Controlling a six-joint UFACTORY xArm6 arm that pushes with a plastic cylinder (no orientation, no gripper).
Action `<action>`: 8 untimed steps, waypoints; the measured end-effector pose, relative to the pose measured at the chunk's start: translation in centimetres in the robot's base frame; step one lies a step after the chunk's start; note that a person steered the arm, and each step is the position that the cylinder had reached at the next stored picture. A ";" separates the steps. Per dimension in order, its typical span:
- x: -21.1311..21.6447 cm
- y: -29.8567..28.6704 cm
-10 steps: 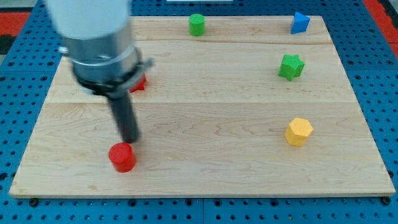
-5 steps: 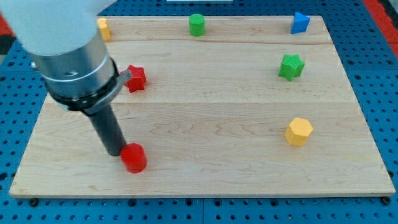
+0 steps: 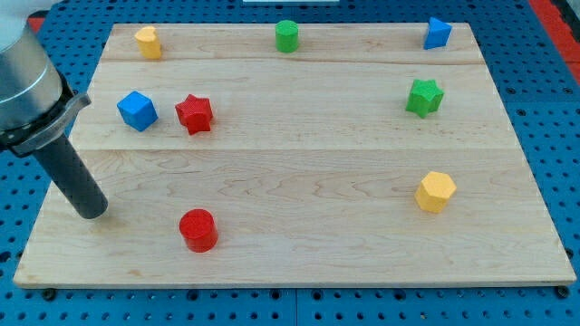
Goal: Push red circle slightly to the bottom side
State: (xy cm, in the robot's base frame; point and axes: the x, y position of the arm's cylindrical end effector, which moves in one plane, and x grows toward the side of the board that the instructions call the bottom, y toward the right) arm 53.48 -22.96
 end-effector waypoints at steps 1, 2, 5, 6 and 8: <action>0.0 -0.4; 0.0 -0.5; -0.7 -0.3; -3.0 2.0; -7.3 8.9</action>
State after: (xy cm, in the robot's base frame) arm 46.22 -14.06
